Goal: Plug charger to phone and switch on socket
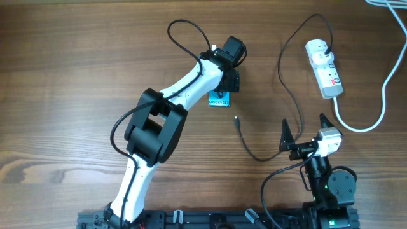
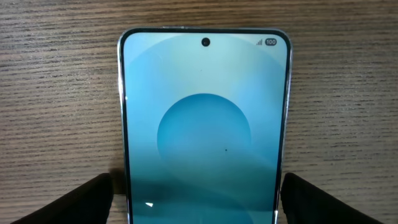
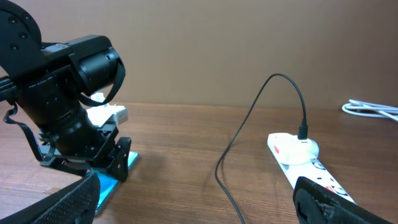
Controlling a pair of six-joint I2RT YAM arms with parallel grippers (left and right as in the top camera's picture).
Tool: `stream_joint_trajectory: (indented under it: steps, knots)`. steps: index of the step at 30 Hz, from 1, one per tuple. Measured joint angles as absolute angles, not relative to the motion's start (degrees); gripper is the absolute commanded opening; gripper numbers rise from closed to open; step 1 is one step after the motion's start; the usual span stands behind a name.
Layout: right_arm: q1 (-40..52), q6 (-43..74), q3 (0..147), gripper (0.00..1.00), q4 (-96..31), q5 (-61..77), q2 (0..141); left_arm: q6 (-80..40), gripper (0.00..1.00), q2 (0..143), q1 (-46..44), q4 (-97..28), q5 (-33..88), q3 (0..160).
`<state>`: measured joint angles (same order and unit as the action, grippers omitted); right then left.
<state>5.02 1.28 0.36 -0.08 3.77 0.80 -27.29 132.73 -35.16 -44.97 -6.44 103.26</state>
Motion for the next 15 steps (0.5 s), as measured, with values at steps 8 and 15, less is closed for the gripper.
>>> stream_joint_trajectory:
  steps: [8, 15]
  knots:
    - [5.0, 1.3, 0.4, 1.0, -0.1, 3.8, 0.8, -27.2, 0.89, 132.7, -35.2, -46.1, -6.6, 103.4]
    - [5.0, 1.3, 0.4, 1.0, -0.1, 3.8, 0.8, -27.3, 0.73, 132.7, -35.2, -47.5, -6.8, 103.5]
